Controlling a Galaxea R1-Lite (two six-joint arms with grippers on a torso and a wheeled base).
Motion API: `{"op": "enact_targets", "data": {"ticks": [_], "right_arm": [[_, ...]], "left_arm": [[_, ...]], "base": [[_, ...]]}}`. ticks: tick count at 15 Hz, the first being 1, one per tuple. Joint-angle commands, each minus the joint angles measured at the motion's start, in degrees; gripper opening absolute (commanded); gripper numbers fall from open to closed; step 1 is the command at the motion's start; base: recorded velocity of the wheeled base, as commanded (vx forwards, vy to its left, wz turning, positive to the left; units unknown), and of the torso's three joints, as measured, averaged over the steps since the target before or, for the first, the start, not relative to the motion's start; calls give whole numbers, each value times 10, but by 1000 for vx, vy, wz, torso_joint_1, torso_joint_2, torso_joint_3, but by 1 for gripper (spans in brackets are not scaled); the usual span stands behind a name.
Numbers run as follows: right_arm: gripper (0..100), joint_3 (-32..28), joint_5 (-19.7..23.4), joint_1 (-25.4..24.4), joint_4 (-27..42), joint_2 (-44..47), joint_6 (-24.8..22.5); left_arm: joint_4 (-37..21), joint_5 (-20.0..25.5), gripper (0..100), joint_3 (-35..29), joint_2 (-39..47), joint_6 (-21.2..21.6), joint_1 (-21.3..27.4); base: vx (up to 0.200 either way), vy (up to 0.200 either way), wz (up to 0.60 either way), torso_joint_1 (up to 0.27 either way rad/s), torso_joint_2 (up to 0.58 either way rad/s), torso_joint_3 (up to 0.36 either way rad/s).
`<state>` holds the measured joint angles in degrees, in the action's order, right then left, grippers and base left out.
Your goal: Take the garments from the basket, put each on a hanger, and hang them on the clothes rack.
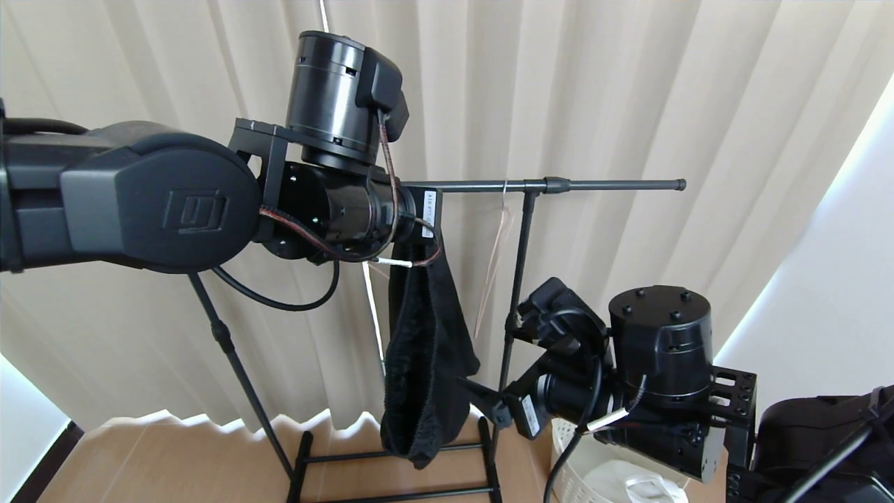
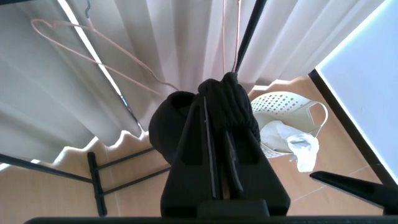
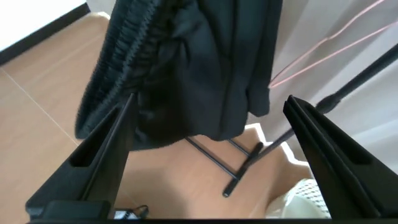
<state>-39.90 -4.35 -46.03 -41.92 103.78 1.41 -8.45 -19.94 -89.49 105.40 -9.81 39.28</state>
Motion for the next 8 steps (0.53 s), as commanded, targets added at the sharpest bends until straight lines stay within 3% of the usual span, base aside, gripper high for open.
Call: {"op": "enact_targets", "data": {"ticks": [1,3,5,7,8], "right_arm": [[100,-17,-1,-18,-4,10,27],[100,-38,-15,-37,-16,12,68],[100,-73,-60,-49,-13,27,109],[100,-109,-122,-47,-15,69,115],[100,-113,-132,-44,-16,78,115]], "left_arm": [[0,-1,0,1,-2,0,1],[1,-9,0,11,-3,0,1],[1,-15,0,18,-3,1,1],[2,-16,0,18,-4,1,2],[2,-16,0,17,-5,0,2]], "base": [[0,0,0,0,0,0],[0,0,0,0,0,0],[0,0,0,0,0,0],[0,0,0,0,0,0],[0,0,0,0,0,0]]}}
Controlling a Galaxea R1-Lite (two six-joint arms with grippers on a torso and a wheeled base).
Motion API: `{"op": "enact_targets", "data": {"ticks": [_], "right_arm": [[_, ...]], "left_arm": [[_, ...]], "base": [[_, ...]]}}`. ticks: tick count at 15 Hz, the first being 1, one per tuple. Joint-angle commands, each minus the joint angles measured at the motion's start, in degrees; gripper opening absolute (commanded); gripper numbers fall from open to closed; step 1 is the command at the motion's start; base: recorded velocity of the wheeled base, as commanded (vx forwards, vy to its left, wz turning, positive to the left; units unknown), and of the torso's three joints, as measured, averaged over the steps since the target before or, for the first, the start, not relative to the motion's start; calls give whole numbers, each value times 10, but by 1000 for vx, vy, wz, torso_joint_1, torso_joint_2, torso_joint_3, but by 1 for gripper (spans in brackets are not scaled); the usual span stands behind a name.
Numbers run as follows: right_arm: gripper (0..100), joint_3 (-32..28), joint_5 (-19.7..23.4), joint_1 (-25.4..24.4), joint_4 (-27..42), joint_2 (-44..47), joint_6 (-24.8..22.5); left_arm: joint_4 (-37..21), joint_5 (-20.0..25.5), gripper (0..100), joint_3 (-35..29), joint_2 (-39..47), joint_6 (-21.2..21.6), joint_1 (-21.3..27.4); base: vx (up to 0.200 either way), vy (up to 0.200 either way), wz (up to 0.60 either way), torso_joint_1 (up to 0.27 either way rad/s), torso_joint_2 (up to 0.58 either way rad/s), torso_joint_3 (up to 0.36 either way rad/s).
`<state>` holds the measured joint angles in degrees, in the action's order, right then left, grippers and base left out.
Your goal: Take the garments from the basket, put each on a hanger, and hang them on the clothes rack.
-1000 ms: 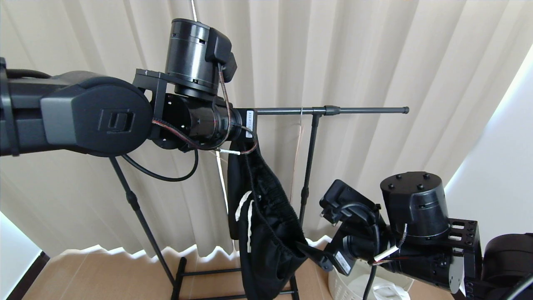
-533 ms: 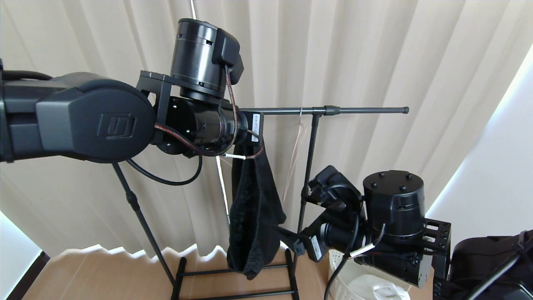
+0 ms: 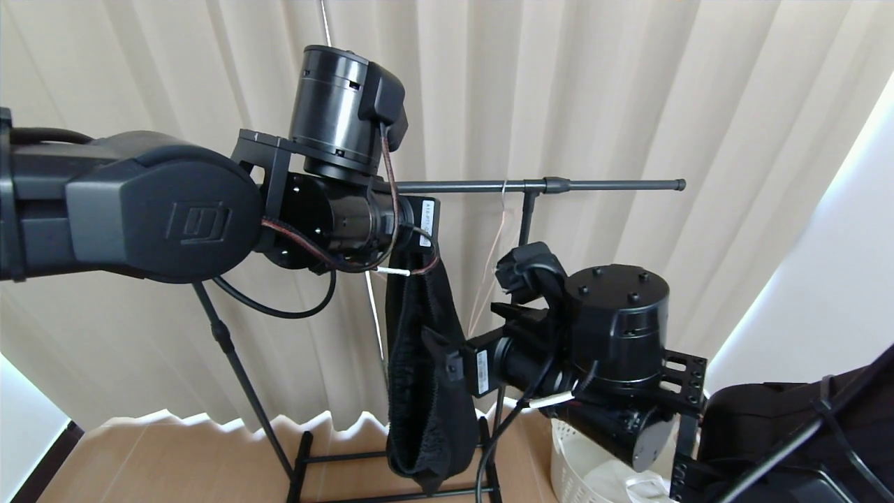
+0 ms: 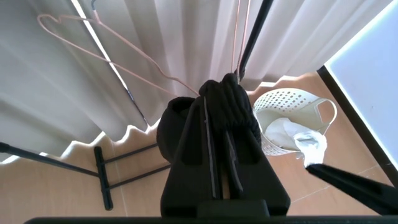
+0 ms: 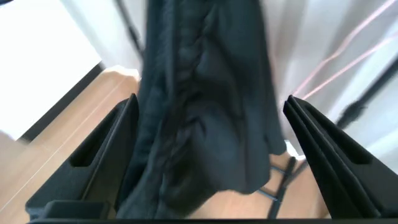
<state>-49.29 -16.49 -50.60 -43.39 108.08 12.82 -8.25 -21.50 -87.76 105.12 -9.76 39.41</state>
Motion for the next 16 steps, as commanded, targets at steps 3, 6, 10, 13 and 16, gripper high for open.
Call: {"op": "enact_targets", "data": {"ticks": [3,6,10,13,16], "right_arm": [[100,-20,-15,41,5,55,-5],[100,-8,-15,50,7,58,-36],[100,20,-15,67,6,68,-91],[100,37,-15,74,1,71,-118],[0,37,-14,74,0,71,-118]], "left_arm": [[0,0,0,-3,-10,2,2],[0,0,0,-4,-15,4,2],[-1,0,0,0,-26,4,0],[-2,0,0,1,-31,4,0],[-2,0,0,7,-33,4,0]], "base": [[0,0,0,0,0,0],[0,0,0,0,0,0],[0,0,0,0,0,0],[0,0,0,0,0,0],[0,0,0,0,0,0]]}}
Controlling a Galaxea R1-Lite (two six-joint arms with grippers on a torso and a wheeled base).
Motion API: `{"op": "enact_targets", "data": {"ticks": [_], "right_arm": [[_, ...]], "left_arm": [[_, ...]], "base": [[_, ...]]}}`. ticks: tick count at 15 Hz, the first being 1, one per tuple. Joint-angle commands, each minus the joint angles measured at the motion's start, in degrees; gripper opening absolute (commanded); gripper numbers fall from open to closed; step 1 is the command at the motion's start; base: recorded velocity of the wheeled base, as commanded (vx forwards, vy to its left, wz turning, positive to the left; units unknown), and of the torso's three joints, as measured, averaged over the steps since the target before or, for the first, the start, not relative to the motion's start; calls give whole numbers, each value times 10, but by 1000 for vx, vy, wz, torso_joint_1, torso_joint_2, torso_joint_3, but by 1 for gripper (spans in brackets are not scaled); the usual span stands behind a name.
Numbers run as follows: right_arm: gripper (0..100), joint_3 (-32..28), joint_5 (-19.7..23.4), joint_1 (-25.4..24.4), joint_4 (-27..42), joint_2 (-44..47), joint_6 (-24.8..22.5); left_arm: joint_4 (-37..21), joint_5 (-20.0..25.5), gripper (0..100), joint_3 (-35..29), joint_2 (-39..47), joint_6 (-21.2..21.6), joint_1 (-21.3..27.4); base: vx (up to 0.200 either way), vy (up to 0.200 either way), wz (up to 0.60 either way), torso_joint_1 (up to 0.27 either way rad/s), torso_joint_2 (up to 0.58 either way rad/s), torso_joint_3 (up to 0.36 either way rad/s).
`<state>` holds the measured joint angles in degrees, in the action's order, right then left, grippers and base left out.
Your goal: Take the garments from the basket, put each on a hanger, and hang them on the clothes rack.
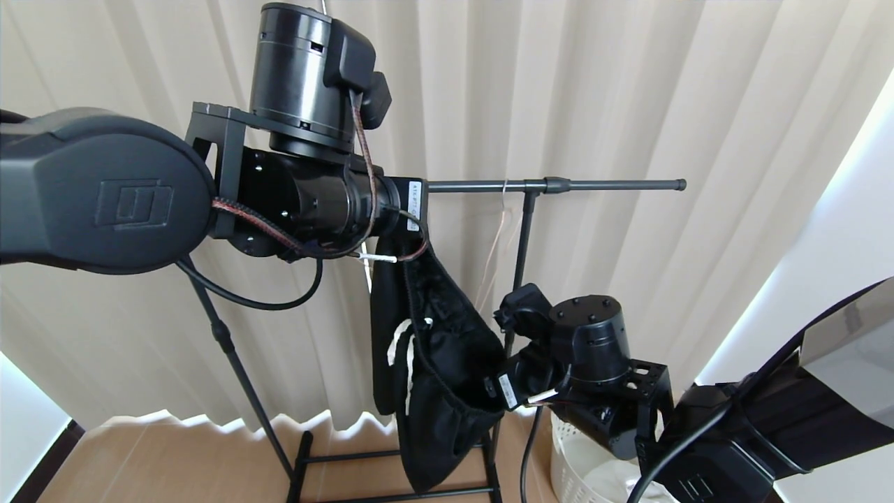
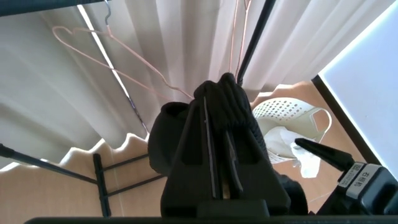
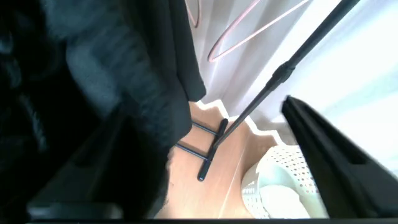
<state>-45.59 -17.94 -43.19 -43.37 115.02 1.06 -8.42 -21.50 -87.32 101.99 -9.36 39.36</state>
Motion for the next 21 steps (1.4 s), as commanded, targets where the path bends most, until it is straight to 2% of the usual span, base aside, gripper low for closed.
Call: {"op": "enact_targets", "data": {"ticks": [1,3,6,9,13,14,16,19,21], "right_arm": [[0,-1,0,0,0,0,1],[0,-5,-1,17,-1,-9,0],[0,-8,0,45,1,-52,-2],[0,-10,1,72,7,-95,-16],[0,-13,0,87,6,-104,-20],[0,-13,0,87,6,-104,-20],[0,-14,0,108,4,-104,-33],[0,-25,-1,138,4,-101,-43],[0,-25,-1,139,4,-103,-47]], "left_arm": [[0,0,0,5,-2,0,0],[-3,1,0,22,-4,0,-1],[-48,4,0,64,-14,0,-1],[-47,7,0,133,-11,0,1],[-34,17,0,199,4,-1,4],[-34,17,100,199,4,-1,4],[-7,52,100,240,7,0,4],[-6,156,100,249,1,1,-13],[-5,167,100,221,17,-3,-37]], "base": [[0,0,0,0,0,0],[0,0,0,0,0,0],[0,0,0,0,0,0],[0,0,0,0,0,0],[0,0,0,0,0,0],[0,0,0,0,0,0],[0,0,0,0,0,0],[0,0,0,0,0,0],[0,0,0,0,0,0]]}}
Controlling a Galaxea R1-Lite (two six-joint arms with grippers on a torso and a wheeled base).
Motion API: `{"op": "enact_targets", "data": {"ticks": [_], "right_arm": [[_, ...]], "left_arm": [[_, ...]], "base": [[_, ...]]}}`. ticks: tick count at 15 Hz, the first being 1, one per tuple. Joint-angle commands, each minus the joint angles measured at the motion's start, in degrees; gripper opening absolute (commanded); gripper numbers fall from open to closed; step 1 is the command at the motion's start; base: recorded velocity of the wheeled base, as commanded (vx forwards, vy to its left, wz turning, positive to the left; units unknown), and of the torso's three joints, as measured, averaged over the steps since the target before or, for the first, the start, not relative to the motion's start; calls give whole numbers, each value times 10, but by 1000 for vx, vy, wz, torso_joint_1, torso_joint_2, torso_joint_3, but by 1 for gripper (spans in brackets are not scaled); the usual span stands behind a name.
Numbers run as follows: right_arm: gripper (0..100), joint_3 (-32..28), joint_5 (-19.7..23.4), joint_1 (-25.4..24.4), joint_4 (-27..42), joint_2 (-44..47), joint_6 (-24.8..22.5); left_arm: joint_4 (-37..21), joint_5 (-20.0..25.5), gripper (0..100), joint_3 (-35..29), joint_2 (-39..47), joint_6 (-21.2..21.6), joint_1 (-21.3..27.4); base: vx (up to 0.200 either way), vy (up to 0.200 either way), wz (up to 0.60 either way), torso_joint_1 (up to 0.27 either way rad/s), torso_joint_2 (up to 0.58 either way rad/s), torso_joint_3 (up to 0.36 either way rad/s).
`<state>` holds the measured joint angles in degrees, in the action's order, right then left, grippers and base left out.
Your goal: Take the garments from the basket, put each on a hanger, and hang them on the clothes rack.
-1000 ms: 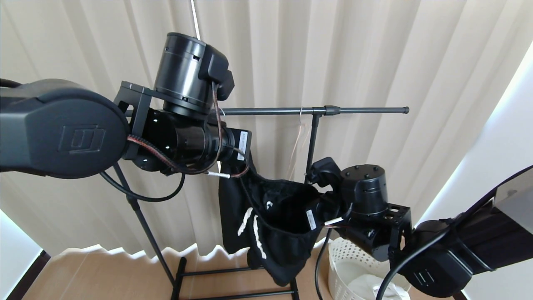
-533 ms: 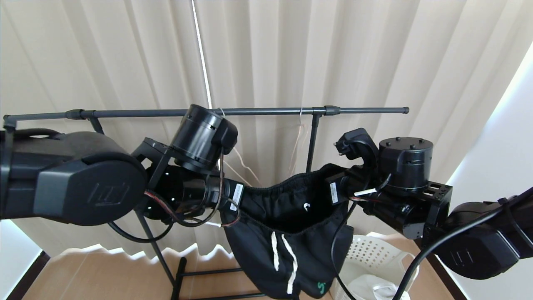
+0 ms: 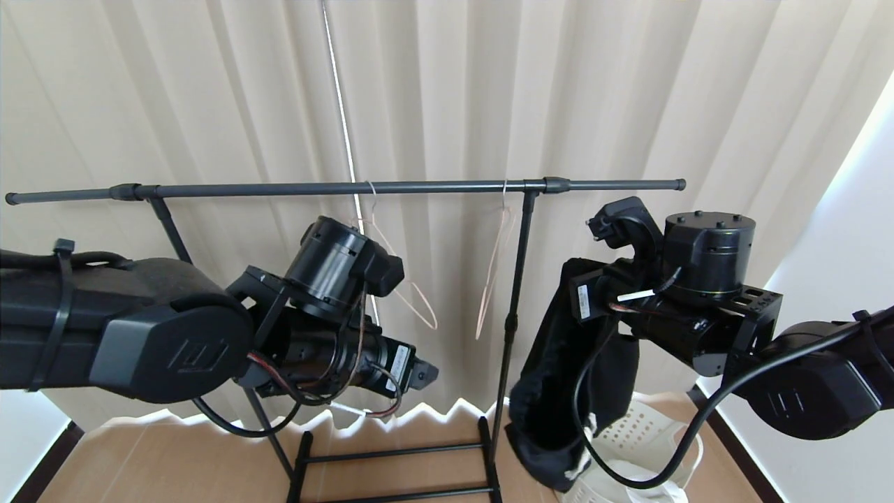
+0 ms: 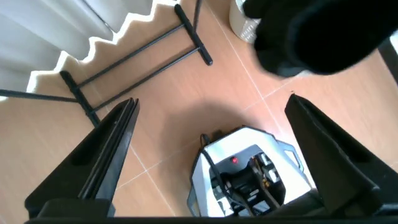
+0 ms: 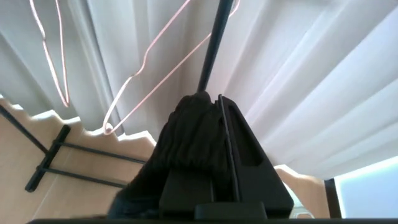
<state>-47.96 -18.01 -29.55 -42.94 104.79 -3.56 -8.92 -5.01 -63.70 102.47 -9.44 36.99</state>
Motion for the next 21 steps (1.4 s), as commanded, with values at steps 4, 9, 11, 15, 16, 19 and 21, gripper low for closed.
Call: {"op": "enact_targets", "data": {"ticks": [4,9,11,15,16,19,21], "right_arm": [[0,2,-3,3,-4,-5,-25],[0,5,-5,3,-4,-17,-52],[0,5,-5,3,-4,-18,-54],[0,5,-5,3,-5,-16,-54],[0,4,-5,3,-5,-15,-54],[0,3,-5,3,-5,-13,-55],[0,3,-4,3,-5,-12,-55]], "left_arm": [[-5,-55,100,-134,110,-45,-49],[-6,-121,100,-283,229,-100,-83],[-6,-127,100,-365,276,-132,-100],[-7,-145,100,-445,324,-152,-114],[-7,-160,100,-457,338,-152,-116],[-7,-194,100,-491,376,-152,-124],[-7,-195,100,-492,382,-151,-126]], "base": [[0,0,0,0,0,0],[0,0,0,0,0,0],[0,0,0,0,0,0],[0,0,0,0,0,0],[0,0,0,0,0,0],[0,0,0,0,0,0],[0,0,0,0,0,0]]}}
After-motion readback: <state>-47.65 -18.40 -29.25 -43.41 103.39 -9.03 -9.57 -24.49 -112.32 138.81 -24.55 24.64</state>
